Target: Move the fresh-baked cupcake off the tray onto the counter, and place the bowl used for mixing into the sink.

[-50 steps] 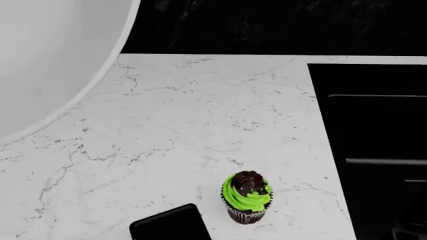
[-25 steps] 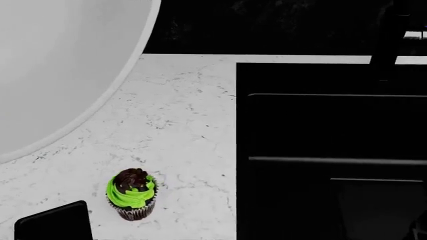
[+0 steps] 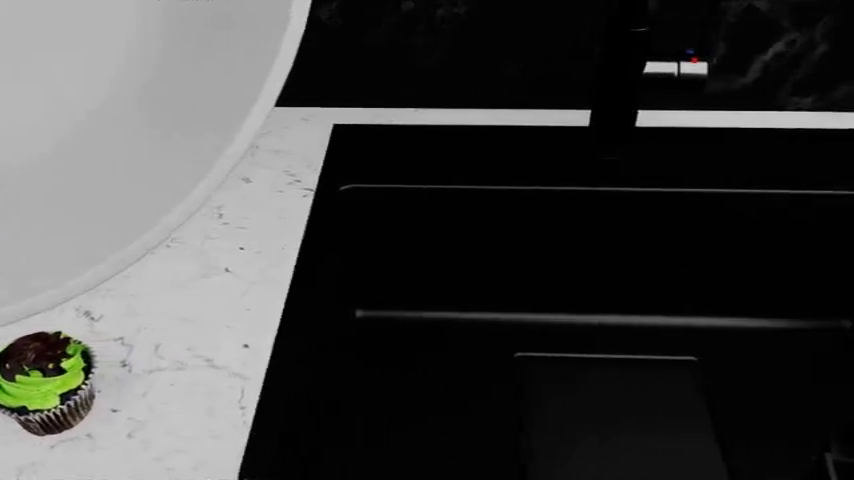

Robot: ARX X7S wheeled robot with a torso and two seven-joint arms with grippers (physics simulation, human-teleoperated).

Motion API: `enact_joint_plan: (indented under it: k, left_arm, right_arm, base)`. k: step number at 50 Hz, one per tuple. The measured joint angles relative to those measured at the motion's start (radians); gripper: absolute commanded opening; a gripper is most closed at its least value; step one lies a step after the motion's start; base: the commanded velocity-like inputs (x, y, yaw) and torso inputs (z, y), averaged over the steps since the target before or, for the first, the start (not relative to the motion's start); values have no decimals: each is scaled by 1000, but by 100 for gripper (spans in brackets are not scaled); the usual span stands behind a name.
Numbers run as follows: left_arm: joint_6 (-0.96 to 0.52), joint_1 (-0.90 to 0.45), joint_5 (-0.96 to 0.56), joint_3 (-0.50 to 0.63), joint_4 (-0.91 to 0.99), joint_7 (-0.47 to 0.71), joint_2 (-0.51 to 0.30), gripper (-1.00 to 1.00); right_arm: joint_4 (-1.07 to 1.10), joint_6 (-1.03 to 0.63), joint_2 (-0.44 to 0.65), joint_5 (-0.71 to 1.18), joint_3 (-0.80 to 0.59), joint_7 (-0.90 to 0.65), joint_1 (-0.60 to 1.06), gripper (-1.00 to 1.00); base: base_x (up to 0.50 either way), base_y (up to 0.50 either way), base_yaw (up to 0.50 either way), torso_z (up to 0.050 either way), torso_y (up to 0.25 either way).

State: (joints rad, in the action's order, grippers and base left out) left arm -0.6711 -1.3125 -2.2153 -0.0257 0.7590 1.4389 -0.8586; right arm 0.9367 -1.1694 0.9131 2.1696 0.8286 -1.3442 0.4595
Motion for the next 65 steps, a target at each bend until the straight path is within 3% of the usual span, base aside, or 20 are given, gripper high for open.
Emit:
enact_joint_plan:
  k: [46,55,65]
  left_arm:
    - [26,43,41,22,0,-44,-23,-100]
    - [27,54,50,37,-15,-56,-18,-100]
    - [-10,123,133,118,-162,-145,36,-100]
  right_arm:
    - [9,30,18,-33,-67,16,19,100]
    - [18,13,14,-45,-68,43,26,100]
    - [24,-13,-11,-47,-27,70,6,100]
  base:
    - [44,-490,0,0,0]
    - [224,-146,0,0,2]
    - [0,0,0,0,0]
